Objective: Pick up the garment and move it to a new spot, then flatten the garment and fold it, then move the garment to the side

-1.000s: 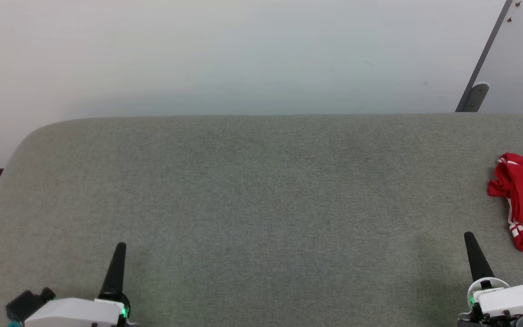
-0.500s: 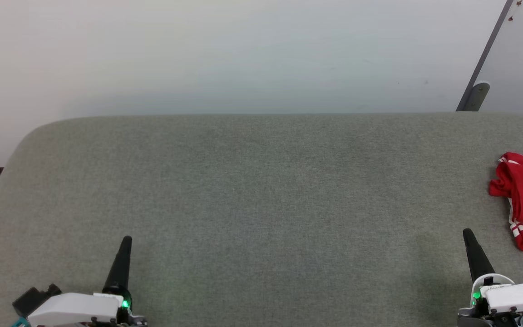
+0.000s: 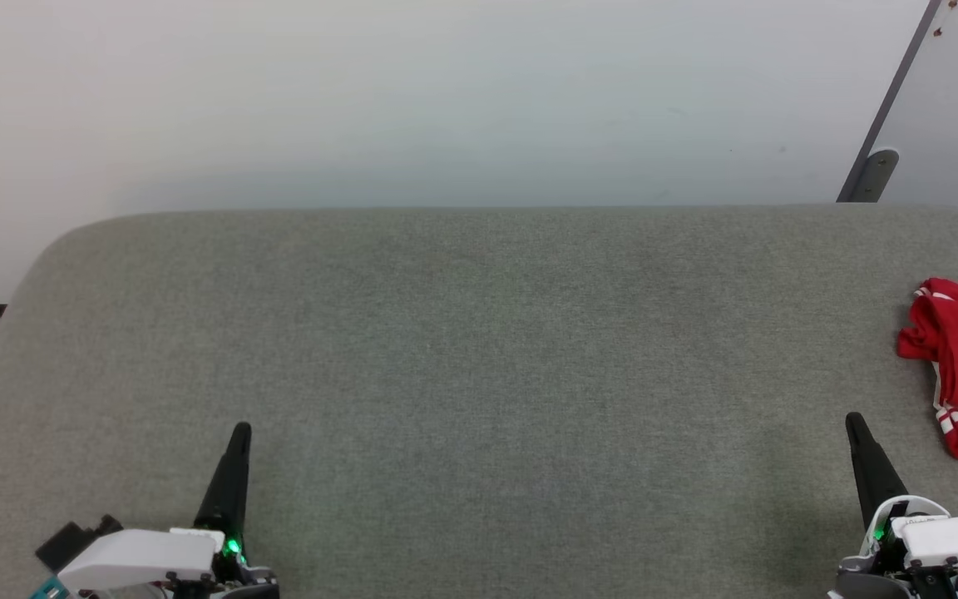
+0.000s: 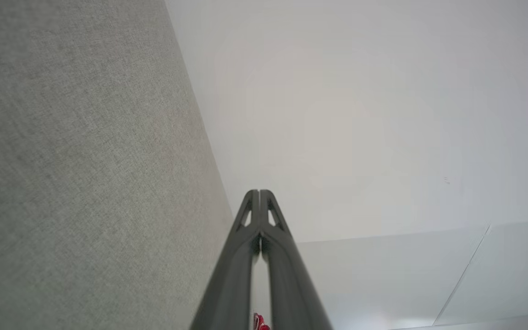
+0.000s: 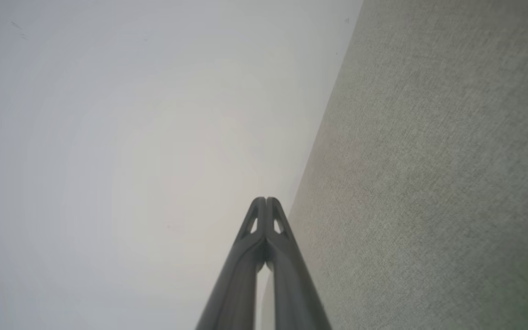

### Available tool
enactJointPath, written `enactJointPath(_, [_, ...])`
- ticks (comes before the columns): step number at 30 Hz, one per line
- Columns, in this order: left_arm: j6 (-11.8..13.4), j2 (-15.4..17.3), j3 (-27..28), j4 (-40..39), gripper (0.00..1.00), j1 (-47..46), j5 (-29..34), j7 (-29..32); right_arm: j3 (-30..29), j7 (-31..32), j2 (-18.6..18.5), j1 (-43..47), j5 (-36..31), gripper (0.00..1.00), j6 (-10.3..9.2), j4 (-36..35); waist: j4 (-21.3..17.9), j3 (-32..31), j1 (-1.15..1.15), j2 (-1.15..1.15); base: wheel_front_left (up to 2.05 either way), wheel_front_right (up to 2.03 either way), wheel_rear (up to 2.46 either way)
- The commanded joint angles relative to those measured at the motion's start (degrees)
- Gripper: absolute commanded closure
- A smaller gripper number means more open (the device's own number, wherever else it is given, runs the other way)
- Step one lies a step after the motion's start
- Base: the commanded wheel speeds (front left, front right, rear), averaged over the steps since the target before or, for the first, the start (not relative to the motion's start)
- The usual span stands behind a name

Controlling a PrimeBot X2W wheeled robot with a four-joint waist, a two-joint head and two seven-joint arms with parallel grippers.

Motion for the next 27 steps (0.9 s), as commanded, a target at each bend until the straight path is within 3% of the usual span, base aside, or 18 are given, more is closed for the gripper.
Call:
enactJointPath(1, [0.0, -0.1, 0.3, -0.1, 1.0, -0.8, -1.0, 0.3, -0.2, 0.3, 0.1, -0.7, 1.6, 1.0, -0.06, -0.2, 0.0, 0.0, 0.0, 0.0, 0.0, 0.0, 0.0])
enactJointPath(20, [0.0, -1.6, 0.7, 0.3, 1.0, -2.0, -7.1, 2.3, -0.3, 2.2, 0.5, -1.4, 10.0, 1.0, -0.07, 0.0, 0.1, 0.3, 0.0, 0.0, 0.0, 0.0, 0.0])
enactJointPath(27, [0.0, -1.6, 0.7, 0.3, 1.0, -1.9, -7.0, 2.3, -0.3, 2.2, 0.5, -1.0, 9.9, 1.0, -0.07, 0.0, 0.1, 0.3, 0.0, 0.0, 0.0, 0.0, 0.0])
